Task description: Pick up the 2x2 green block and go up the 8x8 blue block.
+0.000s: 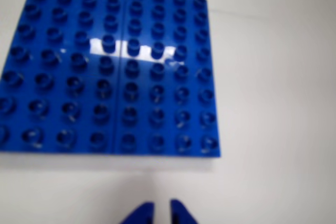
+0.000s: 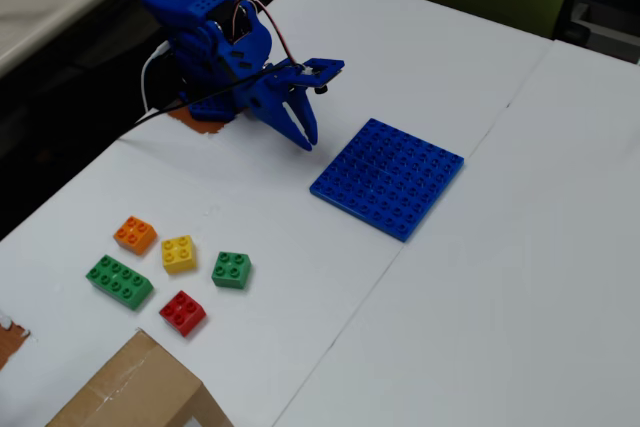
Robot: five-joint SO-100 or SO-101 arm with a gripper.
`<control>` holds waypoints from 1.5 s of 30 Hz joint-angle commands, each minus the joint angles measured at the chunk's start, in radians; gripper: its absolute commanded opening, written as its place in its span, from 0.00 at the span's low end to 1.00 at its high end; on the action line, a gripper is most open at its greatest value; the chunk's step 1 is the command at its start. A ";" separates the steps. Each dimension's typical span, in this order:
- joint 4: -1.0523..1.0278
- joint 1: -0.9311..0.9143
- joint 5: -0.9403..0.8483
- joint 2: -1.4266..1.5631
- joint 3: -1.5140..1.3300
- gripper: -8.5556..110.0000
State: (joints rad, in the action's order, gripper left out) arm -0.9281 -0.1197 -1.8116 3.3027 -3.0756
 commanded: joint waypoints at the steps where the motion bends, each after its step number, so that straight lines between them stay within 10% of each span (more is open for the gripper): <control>1: -0.121 -0.071 0.020 -0.003 0.153 0.10; 11: -0.598 -0.178 0.064 -0.680 0.985 0.10; 29: -0.586 -0.604 0.147 -1.569 1.608 0.39; 45: -0.607 -0.618 0.267 -2.071 2.091 0.41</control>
State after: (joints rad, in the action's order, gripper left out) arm -1.5539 -0.7286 -1.5478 1.2364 -1.0508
